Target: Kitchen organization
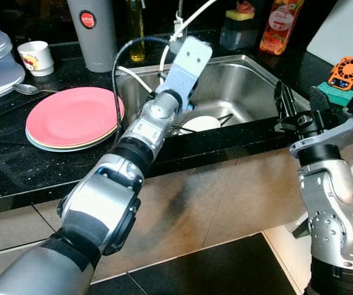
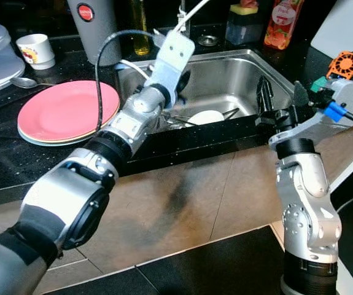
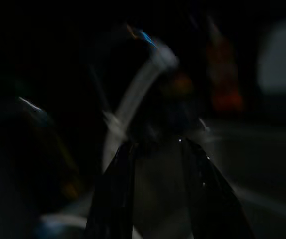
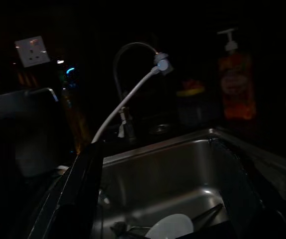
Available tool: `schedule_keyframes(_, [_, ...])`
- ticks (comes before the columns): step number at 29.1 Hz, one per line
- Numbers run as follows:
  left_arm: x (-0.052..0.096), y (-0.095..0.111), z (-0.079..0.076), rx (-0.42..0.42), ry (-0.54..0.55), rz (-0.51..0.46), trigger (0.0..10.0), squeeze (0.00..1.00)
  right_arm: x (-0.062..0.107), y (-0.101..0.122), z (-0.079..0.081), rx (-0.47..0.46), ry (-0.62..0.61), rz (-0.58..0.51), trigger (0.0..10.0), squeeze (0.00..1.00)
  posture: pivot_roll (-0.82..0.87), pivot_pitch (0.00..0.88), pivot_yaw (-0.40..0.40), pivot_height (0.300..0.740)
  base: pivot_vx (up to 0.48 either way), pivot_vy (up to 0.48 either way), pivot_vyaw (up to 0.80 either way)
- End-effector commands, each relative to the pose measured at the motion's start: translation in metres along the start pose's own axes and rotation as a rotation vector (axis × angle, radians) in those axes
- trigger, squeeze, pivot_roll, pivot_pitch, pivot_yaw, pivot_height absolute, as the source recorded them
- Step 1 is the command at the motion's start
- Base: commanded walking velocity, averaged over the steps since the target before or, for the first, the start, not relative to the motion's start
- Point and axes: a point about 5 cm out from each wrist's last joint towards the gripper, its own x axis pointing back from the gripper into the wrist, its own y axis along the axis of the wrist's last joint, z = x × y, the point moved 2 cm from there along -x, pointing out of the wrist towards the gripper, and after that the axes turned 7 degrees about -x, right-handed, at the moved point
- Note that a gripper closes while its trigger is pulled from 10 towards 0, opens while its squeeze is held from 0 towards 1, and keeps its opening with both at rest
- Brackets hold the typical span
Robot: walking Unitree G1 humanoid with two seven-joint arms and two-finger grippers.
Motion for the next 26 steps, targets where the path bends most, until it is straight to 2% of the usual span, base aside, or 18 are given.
schedule_keyframes(1, [0.002,0.001,0.015,0.002,0.029,-0.024,10.0,0.00,-0.002,-0.001,0.003,-0.017,0.015,0.003,10.0,0.00,0.04,0.063,0.014,0.740,0.000,0.000,0.00])
schedule_keyframes(2, [0.004,0.000,0.029,-0.048,0.018,-0.016,10.0,0.00,-0.003,-0.001,0.004,-0.022,0.022,0.003,10.0,0.00,0.04,0.062,0.014,0.740,0.000,0.000,0.00])
schedule_keyframes(3, [0.010,-0.009,0.045,-0.138,-0.026,0.041,10.0,0.00,-0.004,-0.002,0.006,-0.027,0.028,0.004,10.0,0.00,0.05,0.063,0.016,0.740,0.000,0.000,0.00])
schedule_keyframes(4, [0.010,-0.009,0.045,-0.138,-0.026,0.041,10.0,0.00,-0.004,-0.002,0.006,-0.027,0.028,0.004,10.0,0.00,0.05,0.063,0.016,0.740,0.000,0.000,0.00])
schedule_keyframes(5, [0.016,-0.016,0.056,-0.201,-0.058,0.087,10.0,0.00,-0.004,-0.003,0.007,-0.030,0.032,0.005,10.0,0.00,0.06,0.062,0.017,0.740,0.000,0.000,0.00])
schedule_keyframes(6, [0.037,-0.041,0.094,-0.289,-0.068,0.235,10.0,0.00,-0.003,-0.005,0.007,-0.034,0.037,0.013,10.0,0.00,0.06,0.062,0.019,0.740,0.000,0.000,0.00])
schedule_keyframes(8, [0.061,-0.059,0.129,-0.393,-0.024,0.346,10.0,0.00,-0.002,-0.007,0.007,-0.036,0.036,0.022,10.0,0.00,0.08,0.070,0.018,0.740,0.000,0.000,0.00])
schedule_keyframes(9, [0.061,-0.059,0.129,-0.393,-0.024,0.346,10.0,0.00,-0.002,-0.007,0.007,-0.036,0.036,0.022,10.0,0.00,0.08,0.070,0.018,0.740,0.000,0.000,0.00])
schedule_keyframes(11, [0.087,-0.071,0.163,-0.488,0.024,0.438,10.0,0.00,-0.001,-0.009,0.007,-0.040,0.034,0.030,10.0,0.00,0.10,0.074,0.014,0.740,0.000,0.000,0.00])
schedule_keyframes(12, [0.096,-0.073,0.174,-0.517,0.046,0.465,10.0,0.00,-0.001,-0.010,0.006,-0.042,0.034,0.033,10.0,0.00,0.10,0.074,0.014,0.740,0.000,0.000,0.00])
schedule_keyframes(13, [0.106,-0.076,0.190,-0.511,0.117,0.512,10.0,0.00,-0.001,-0.012,0.006,-0.044,0.035,0.037,10.0,0.00,0.12,0.074,0.011,0.740,0.000,0.000,0.00])
schedule_keyframes(14, [0.120,-0.084,0.208,-0.416,0.244,0.583,10.0,0.00,-0.002,-0.014,0.007,-0.049,0.039,0.043,10.0,0.00,0.13,0.073,0.007,0.740,0.000,0.000,0.00])
schedule_keyframes(15, [0.129,-0.090,0.217,-0.339,0.325,0.632,10.0,0.00,-0.002,-0.015,0.007,-0.052,0.042,0.047,10.0,0.00,0.13,0.073,0.007,0.740,0.000,0.000,0.00])
schedule_keyframes(16, [0.140,-0.101,0.219,-0.254,0.378,0.676,10.0,0.00,-0.004,-0.017,0.008,-0.055,0.046,0.051,10.0,0.00,0.13,0.073,0.003,0.740,0.000,0.000,0.00])
schedule_keyframes(18, [0.151,-0.115,0.214,-0.162,0.405,0.722,10.0,0.00,-0.006,-0.019,0.011,-0.059,0.055,0.053,10.0,0.00,0.12,0.072,0.002,0.740,0.000,0.000,0.00])
schedule_keyframes(20, [0.155,-0.122,0.211,-0.134,0.421,0.746,10.0,0.00,-0.007,-0.019,0.012,-0.061,0.060,0.053,10.0,0.00,0.12,0.070,0.001,0.740,0.000,0.000,0.00])
schedule_keyframes(24, [0.182,-0.145,0.215,-0.029,0.546,0.876,10.0,0.00,-0.007,-0.017,0.013,-0.057,0.066,0.050,10.0,0.00,0.11,0.069,0.011,0.740,0.000,0.000,0.00])
schedule_keyframes(26, [0.185,-0.147,0.215,-0.016,0.552,0.890,10.0,0.00,-0.006,-0.017,0.013,-0.055,0.064,0.050,10.0,0.00,0.11,0.069,0.011,0.740,0.000,0.000,0.00])
